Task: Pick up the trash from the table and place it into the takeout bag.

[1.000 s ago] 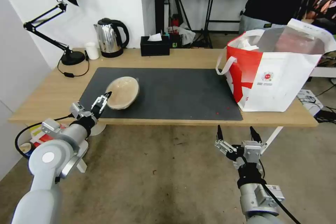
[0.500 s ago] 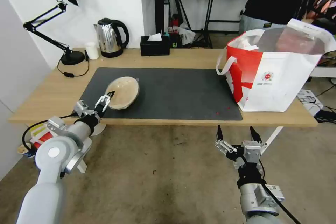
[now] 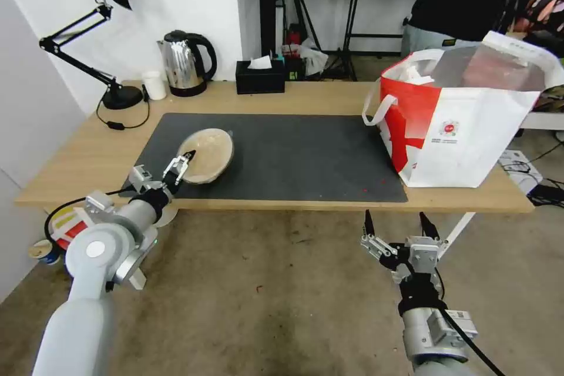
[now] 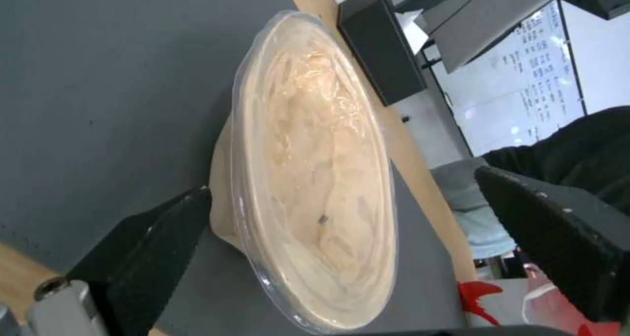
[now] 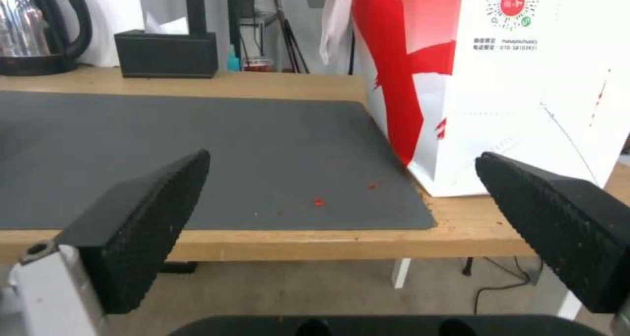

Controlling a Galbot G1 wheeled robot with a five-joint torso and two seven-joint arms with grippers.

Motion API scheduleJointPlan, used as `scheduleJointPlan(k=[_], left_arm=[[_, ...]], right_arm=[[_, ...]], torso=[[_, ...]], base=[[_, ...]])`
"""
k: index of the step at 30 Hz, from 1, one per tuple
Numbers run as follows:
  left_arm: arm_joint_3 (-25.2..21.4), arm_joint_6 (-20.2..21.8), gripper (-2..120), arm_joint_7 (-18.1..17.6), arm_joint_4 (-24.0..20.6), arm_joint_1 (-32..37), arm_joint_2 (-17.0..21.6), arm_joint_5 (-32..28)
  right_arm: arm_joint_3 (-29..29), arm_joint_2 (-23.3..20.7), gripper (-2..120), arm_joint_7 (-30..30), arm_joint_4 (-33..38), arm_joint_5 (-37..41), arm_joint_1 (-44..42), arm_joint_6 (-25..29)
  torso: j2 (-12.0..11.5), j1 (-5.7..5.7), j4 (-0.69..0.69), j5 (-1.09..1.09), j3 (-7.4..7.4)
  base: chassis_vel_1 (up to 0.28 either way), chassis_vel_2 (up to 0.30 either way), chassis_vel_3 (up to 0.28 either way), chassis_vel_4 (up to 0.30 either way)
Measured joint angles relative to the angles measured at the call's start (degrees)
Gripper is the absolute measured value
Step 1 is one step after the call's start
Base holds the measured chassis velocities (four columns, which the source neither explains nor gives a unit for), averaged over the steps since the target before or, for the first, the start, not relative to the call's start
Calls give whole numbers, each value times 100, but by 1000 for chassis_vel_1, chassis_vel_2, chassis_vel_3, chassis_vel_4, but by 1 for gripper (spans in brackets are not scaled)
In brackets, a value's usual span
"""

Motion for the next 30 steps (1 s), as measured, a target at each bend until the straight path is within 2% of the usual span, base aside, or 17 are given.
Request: scheduleJointPlan(k=[21,29,30], left_arm=[[40,4,100,9,106,-32,-58,31],[70,8,75,27,169,-58,-73,48],[70,8,75,27,169,-58,-73,48]], right_arm=[[0,0,100,0,0,0,0,0],[0,0,100,0,0,0,0,0],[0,0,100,0,0,0,0,0]], torso=[[0,0,0,0,0],[0,0,0,0,0],[0,0,0,0,0]], base=[[0,0,0,0],[0,0,0,0],[0,0,0,0]])
